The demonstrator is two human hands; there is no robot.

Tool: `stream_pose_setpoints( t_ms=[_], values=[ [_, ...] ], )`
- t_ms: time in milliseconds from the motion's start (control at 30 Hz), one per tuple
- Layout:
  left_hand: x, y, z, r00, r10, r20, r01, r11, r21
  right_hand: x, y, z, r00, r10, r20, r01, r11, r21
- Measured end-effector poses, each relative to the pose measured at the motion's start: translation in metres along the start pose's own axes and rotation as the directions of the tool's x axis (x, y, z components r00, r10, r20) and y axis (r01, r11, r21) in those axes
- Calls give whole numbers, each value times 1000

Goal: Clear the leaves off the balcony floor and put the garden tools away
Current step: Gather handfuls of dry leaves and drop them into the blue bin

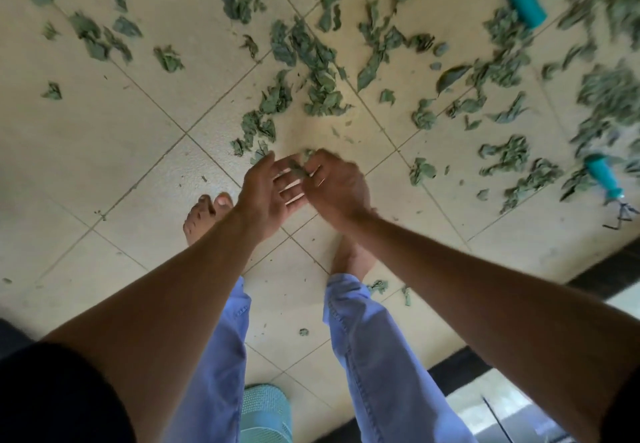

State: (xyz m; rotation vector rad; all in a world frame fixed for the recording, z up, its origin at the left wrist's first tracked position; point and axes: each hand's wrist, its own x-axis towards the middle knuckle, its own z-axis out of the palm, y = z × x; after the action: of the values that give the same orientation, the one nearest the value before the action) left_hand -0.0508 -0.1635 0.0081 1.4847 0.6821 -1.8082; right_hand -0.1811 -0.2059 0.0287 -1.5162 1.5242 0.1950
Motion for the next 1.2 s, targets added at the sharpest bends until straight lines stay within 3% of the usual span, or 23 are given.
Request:
stream_pose_setpoints(
  t_ms=[167, 300, 433, 600, 767, 933, 1033, 1133, 1200],
  values=[
    [-3, -9, -8, 999, 4, 33, -1, 996, -90, -47, -4, 16, 986, -148, 73, 152, 987, -53],
    [4, -14, -19, 998, 23, -54, -31, 990, -140, -48, 11, 17, 966, -241, -98, 230, 967, -110],
    [12, -15, -37, 996, -7, -84, -1, 996, -95, -16, 47, 25, 963, -178, -201, 131, 965, -227],
    [17, -15, -58, 993, -12, -120, 19, 999, 51, 26, 69, 47, 965, -258, -53, 201, 851, -484],
    [16, -17, -75, 990, -23, -138, 24, 1000, 5, 50, 58, 68, 940, -337, 53, 307, 768, -562],
    [17, -24, -88, 986, -39, -164, 34, 999, -35, 54, 53, 69, 951, -303, 60, 288, 799, -528],
    [13, -28, -85, 982, -29, -184, 31, 1000, 5, 52, 56, 63, 976, -215, -38, 178, 884, -432],
    [8, -28, -74, 983, -19, -184, 27, 999, 43, 38, 49, 48, 985, -96, -145, 74, 986, -152],
    [4, -26, -64, 985, -2, -175, 15, 997, 71, 19, 36, 35, 986, -66, -151, 76, 995, 63]
  ],
)
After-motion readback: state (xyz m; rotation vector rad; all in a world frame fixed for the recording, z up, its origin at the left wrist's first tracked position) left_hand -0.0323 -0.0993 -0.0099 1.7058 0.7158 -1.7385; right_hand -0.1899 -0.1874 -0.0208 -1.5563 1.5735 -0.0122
